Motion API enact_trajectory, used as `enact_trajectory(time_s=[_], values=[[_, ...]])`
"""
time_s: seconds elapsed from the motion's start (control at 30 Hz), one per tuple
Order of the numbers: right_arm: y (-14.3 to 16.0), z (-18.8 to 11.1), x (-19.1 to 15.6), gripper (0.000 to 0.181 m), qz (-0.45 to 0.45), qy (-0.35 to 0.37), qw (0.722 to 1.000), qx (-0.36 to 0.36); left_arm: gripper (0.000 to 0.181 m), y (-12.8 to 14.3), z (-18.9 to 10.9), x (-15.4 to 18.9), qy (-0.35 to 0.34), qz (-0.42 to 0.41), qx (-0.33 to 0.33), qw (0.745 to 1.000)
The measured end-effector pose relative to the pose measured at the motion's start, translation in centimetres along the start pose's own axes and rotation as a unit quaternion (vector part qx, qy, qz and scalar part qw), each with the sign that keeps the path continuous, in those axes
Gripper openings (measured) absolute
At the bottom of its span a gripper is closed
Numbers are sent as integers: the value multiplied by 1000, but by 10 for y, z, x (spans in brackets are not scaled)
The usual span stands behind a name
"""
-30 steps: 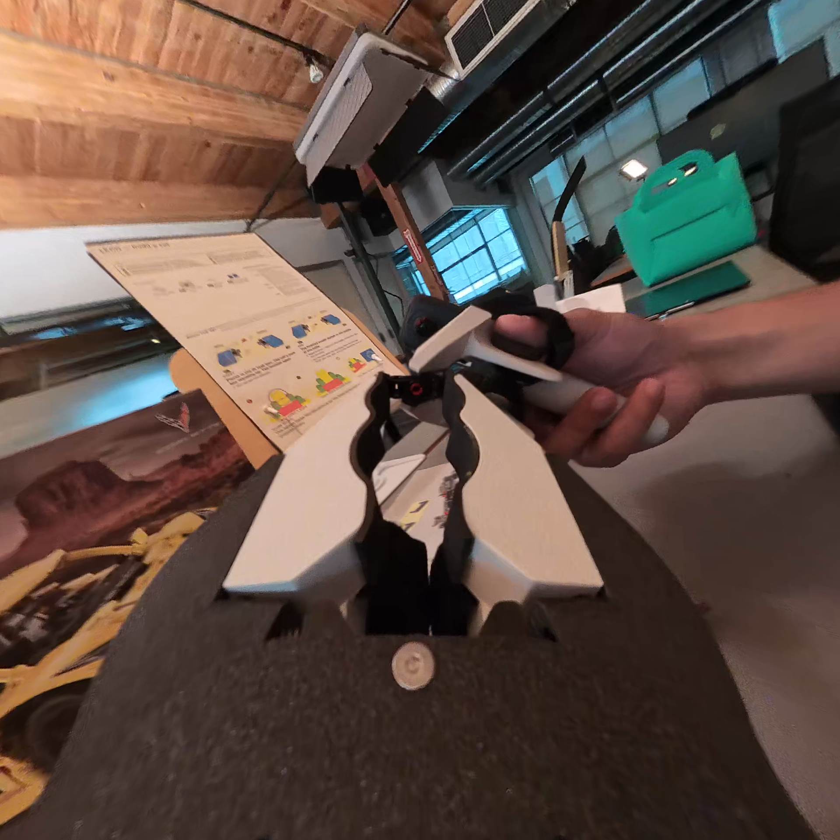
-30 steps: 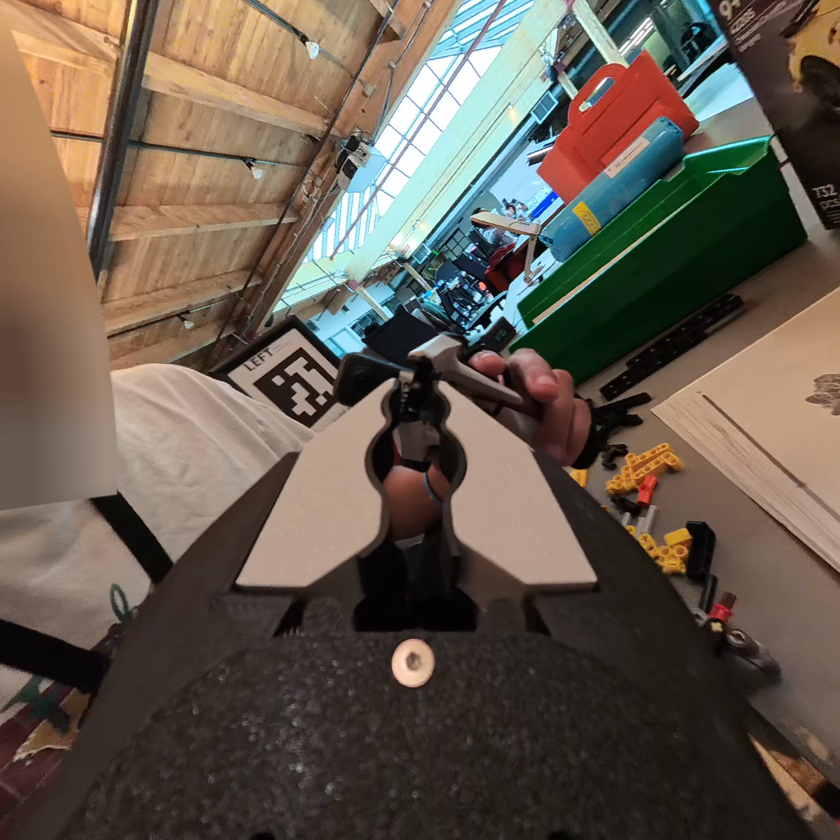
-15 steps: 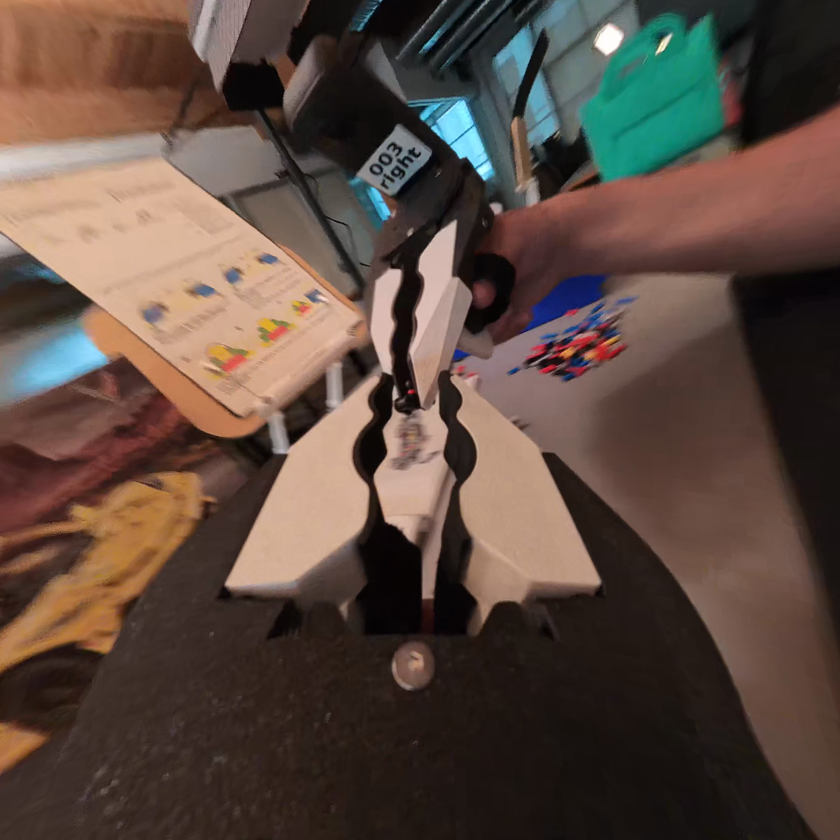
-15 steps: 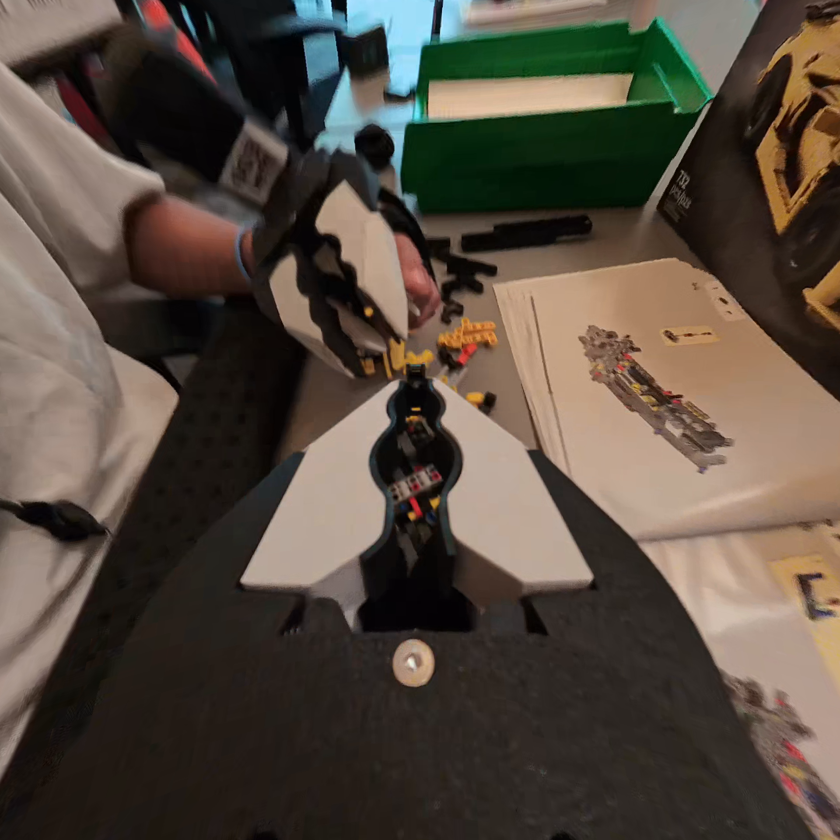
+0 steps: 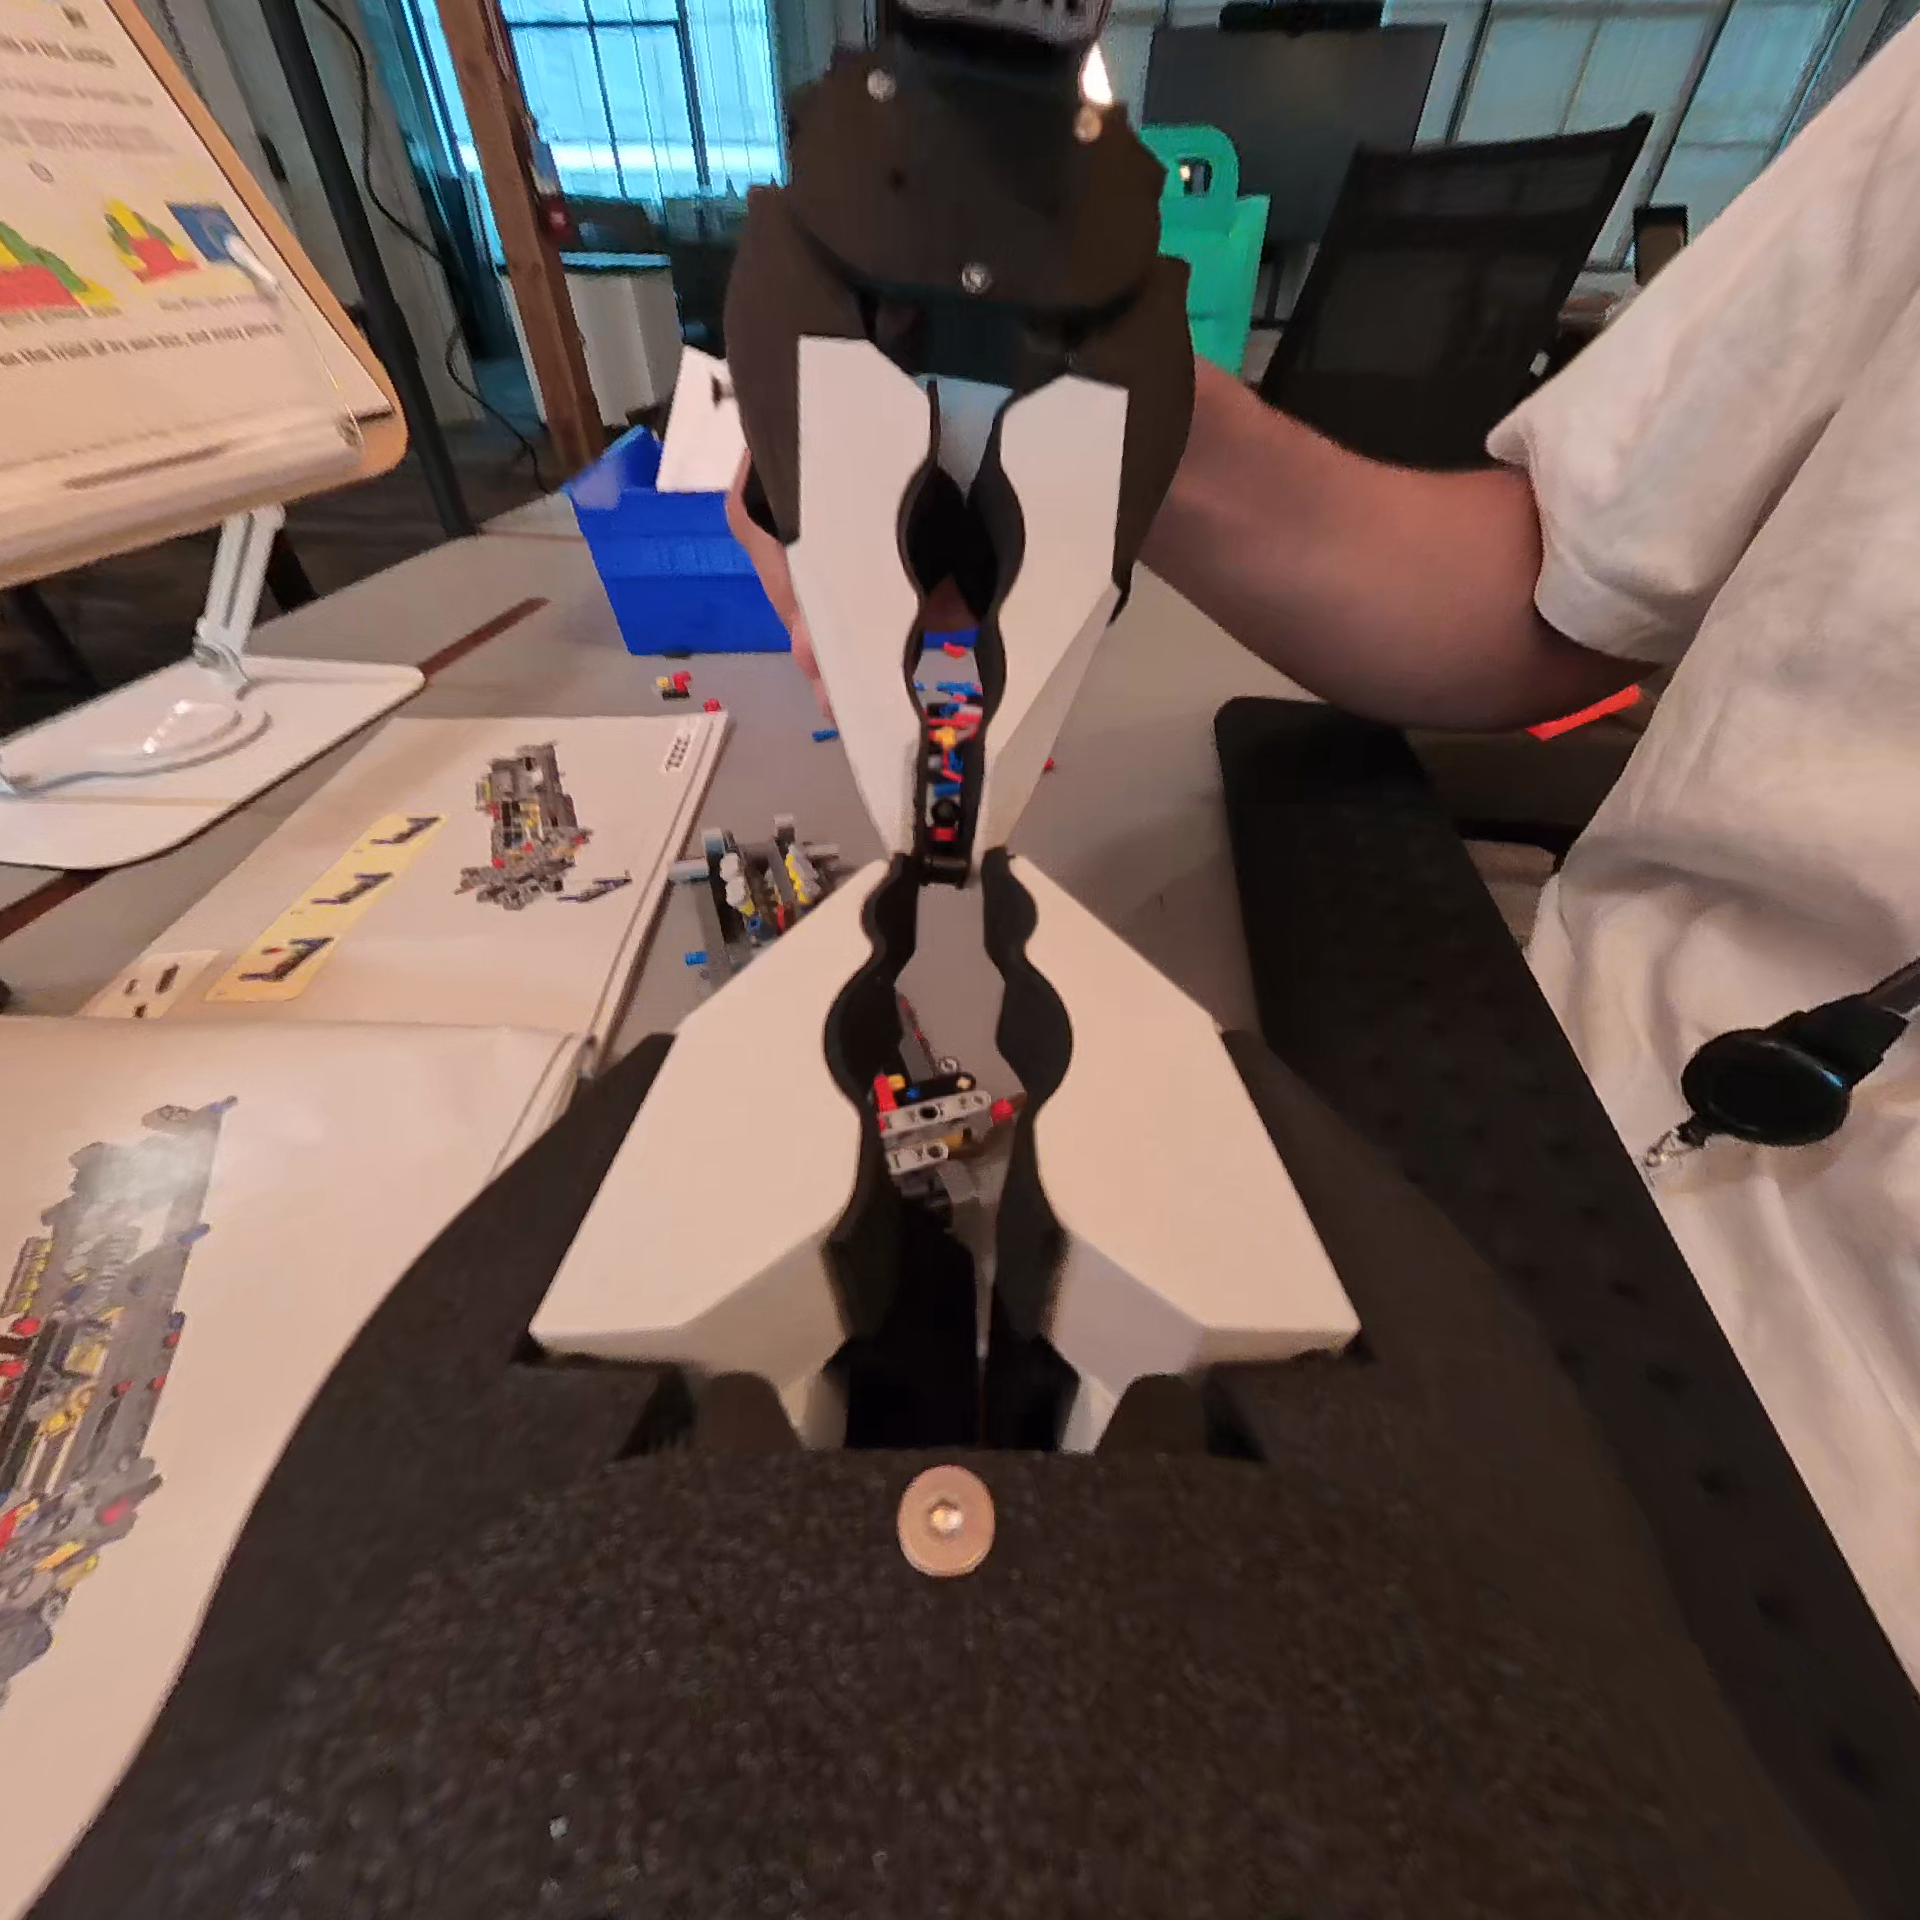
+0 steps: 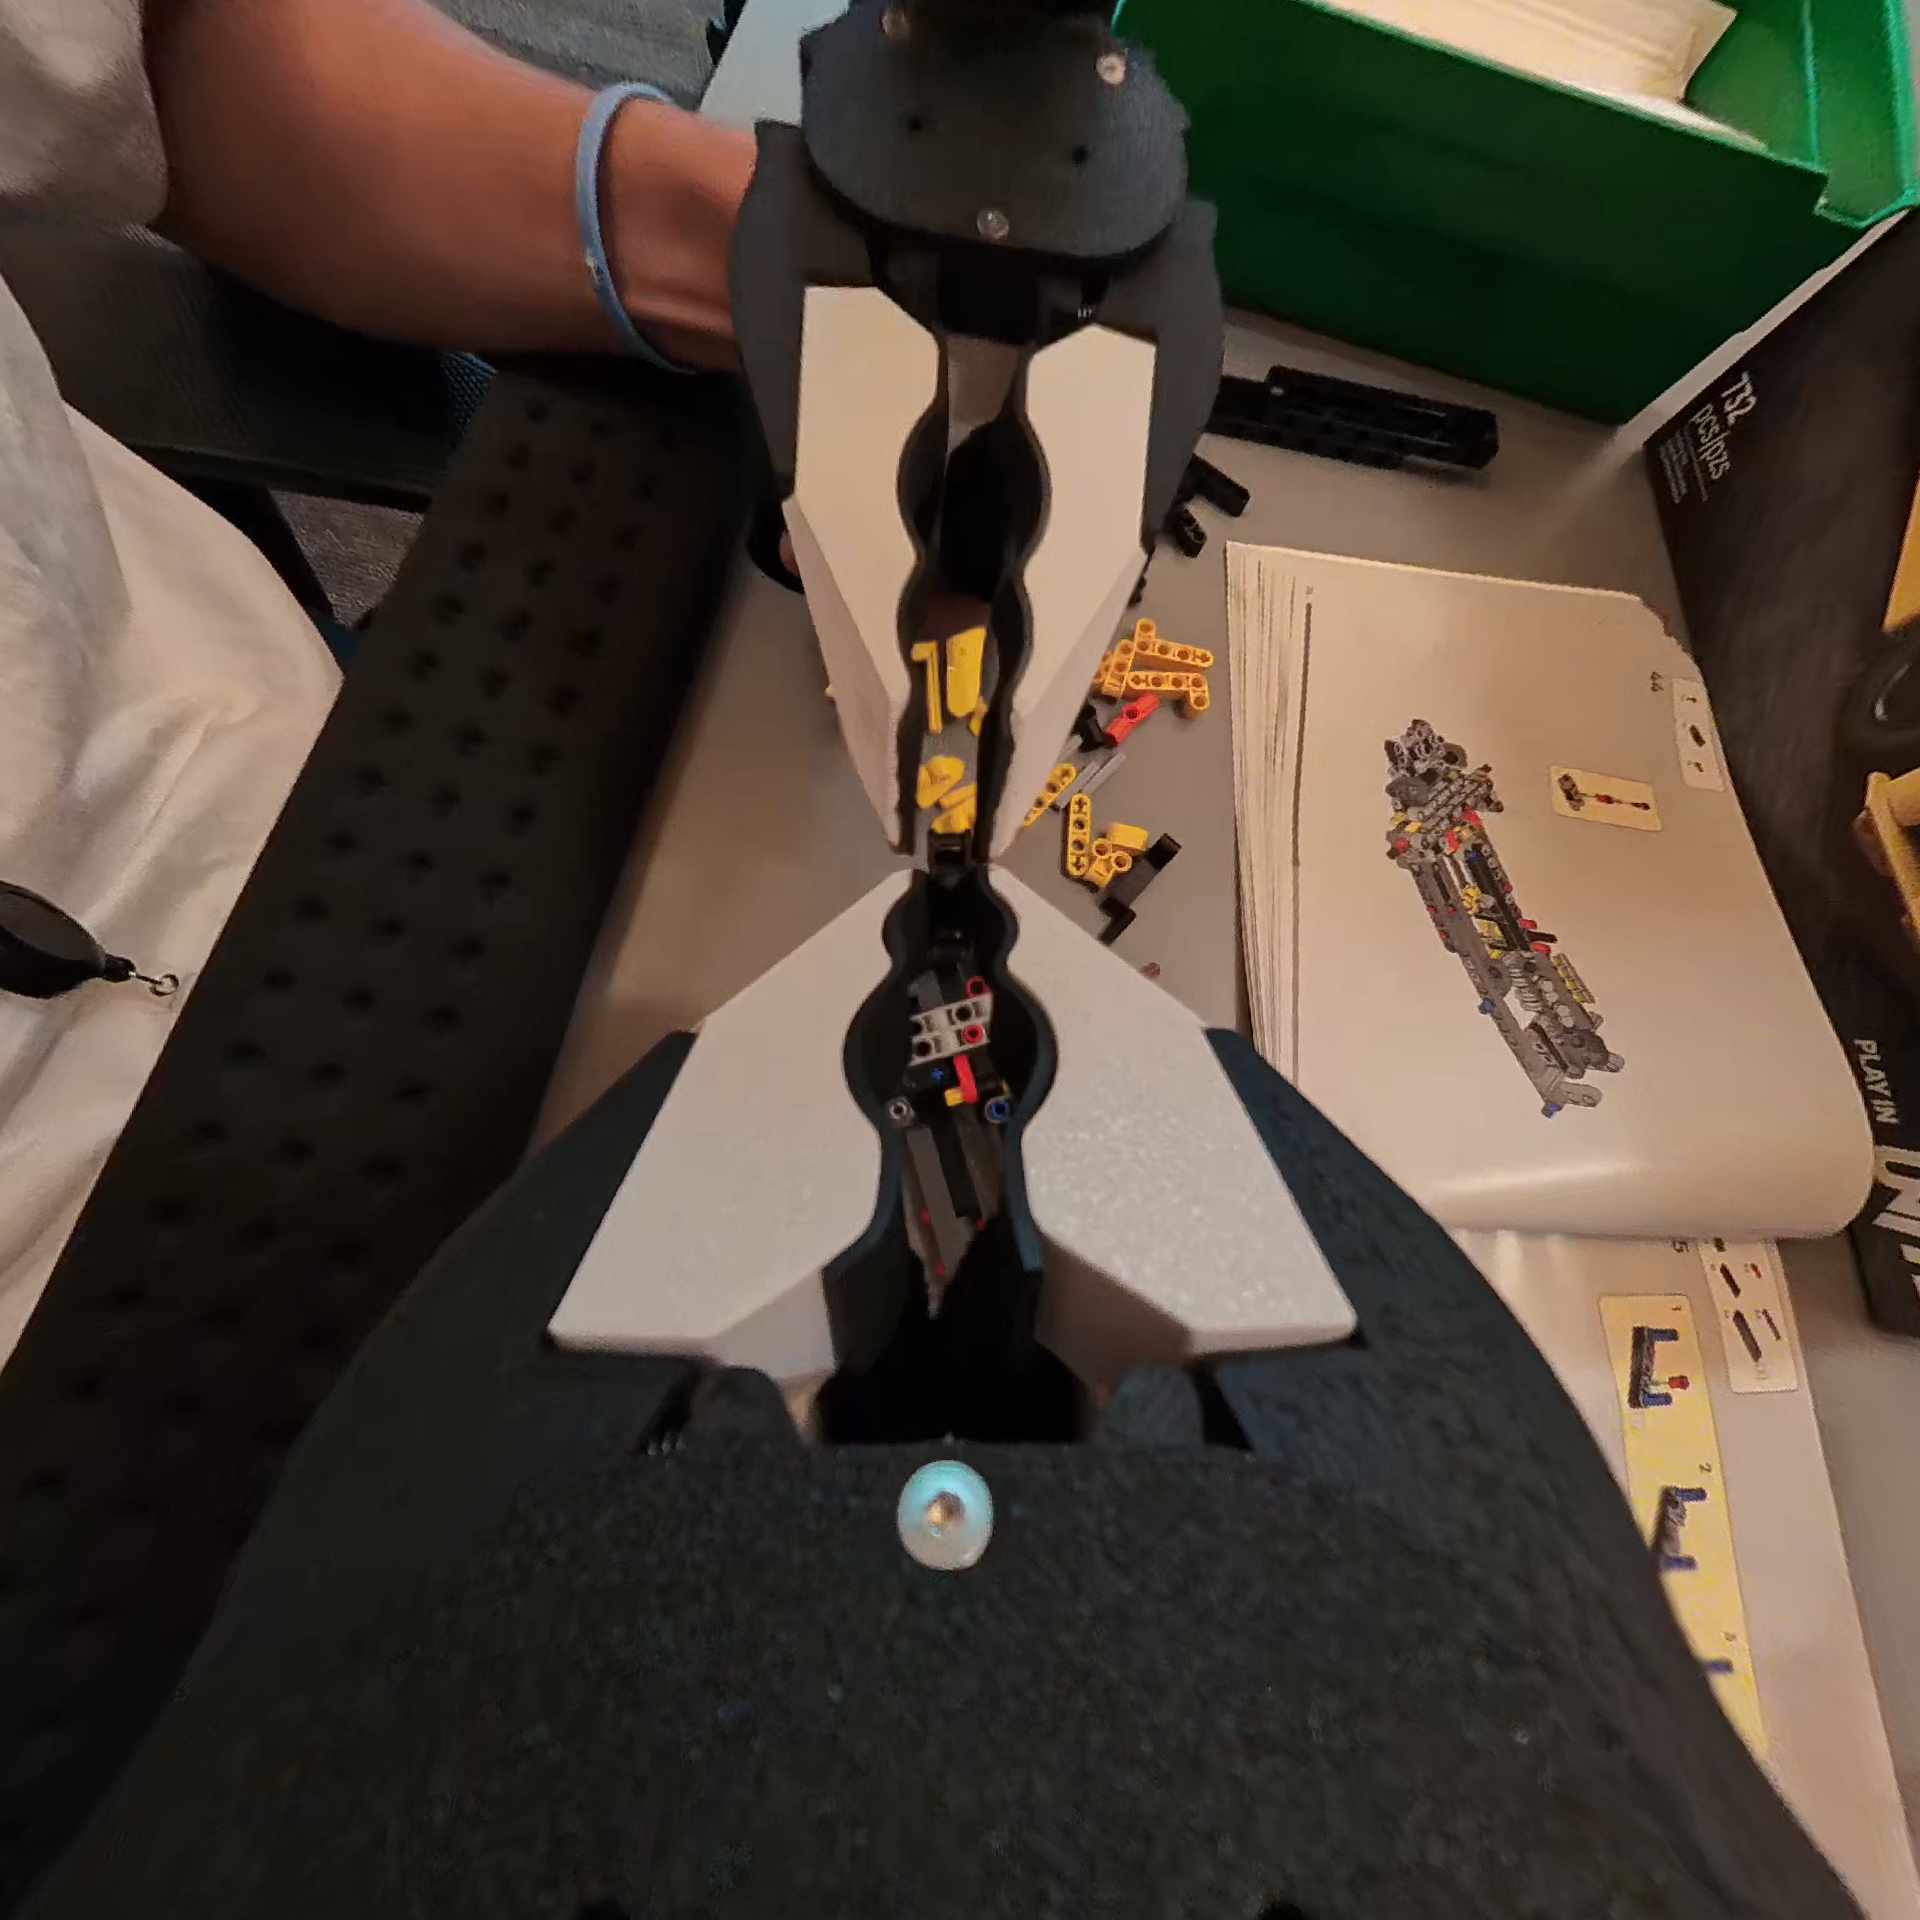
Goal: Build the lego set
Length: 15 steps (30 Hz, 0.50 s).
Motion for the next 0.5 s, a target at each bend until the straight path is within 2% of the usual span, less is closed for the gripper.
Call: enact_trajectory(time_s=[0.27, 0.3, 0.37, 0.5], values=[[0, 1, 2, 6, 20, 3, 1000, -2, 7, 1, -1, 0, -20, 26, -11, 999], [-1, 0, 5, 9, 33, 13, 999, 9, 7, 0, -2, -2, -29, 25, -5, 999], [2, -5, 13, 29, 66, 31, 997, 36, 7, 1, -9, -9, -40, 2, 2, 999], [22, -14, 29, 26, 172, 64, 972, 144, 6, 11, -26, -33, -111, -42, -13, 993]])
Point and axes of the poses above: each gripper's, where its closed fingertips meet, z out along the fingers, y out of its underside, x = y × z across the jaws, the point moved 8 cm from there along -z, back along the fingers, and after that the axes turned 9 degrees about z, right-handed, at the moved point
